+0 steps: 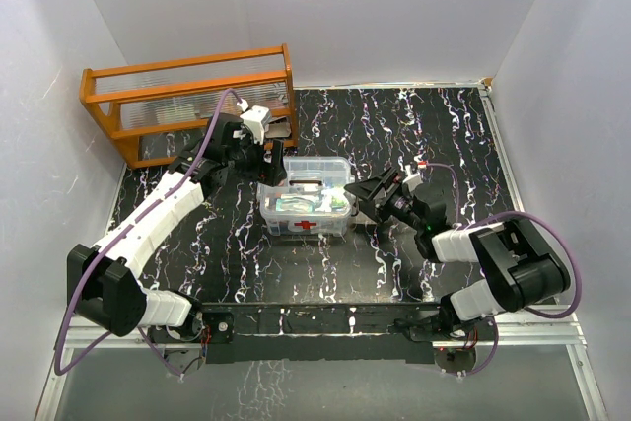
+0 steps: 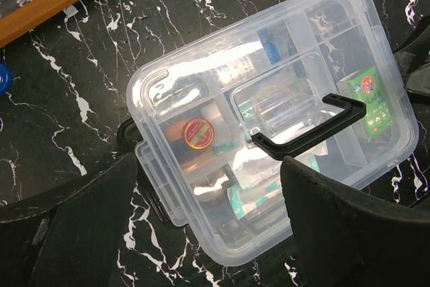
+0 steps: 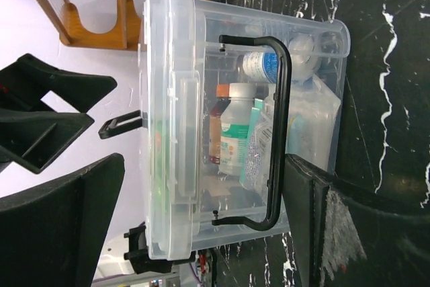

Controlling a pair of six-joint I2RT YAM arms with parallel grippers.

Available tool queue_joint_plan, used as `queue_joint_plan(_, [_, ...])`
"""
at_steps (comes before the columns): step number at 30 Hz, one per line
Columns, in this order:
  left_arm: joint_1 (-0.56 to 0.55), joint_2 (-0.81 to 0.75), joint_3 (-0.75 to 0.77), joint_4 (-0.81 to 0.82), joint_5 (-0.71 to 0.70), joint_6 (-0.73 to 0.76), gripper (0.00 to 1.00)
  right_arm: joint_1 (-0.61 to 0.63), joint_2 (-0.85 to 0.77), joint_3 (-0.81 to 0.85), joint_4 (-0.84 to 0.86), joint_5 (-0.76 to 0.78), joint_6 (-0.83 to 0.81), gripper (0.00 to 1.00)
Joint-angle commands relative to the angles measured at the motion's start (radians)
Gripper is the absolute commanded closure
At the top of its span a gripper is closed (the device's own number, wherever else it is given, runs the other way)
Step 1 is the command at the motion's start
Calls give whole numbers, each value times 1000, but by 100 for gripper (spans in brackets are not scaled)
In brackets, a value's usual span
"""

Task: Organize the medicine kit

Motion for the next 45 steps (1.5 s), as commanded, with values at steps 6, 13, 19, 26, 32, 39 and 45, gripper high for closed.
queue_joint_plan(6, [-9, -24, 42, 9, -9, 12, 13, -4, 15, 33, 274, -99, 51, 2])
queue_joint_plan(13, [-10, -21, 38, 0, -53, 10, 13, -4, -72, 44, 39, -58, -42, 4])
queue_joint_plan(19, [-9, -12, 36, -7, -117, -10, 13, -3, -125, 156, -180, -29, -149, 12])
queue_joint_plan(26, [-8, -3, 22, -29, -242, -51, 12, -3, -102, 191, -208, -46, -162, 23])
queue_joint_plan(32, [-9, 8, 5, -56, -306, -102, 17, 6, -108, 228, -293, -27, -209, 33])
queue_joint_plan(39, [-8, 14, -37, -61, -272, -156, 25, 36, -126, 270, -404, 26, -274, 37])
queue_joint_plan(45, [-7, 3, -81, -53, -236, -177, 33, 72, -133, 333, -538, 103, -349, 44])
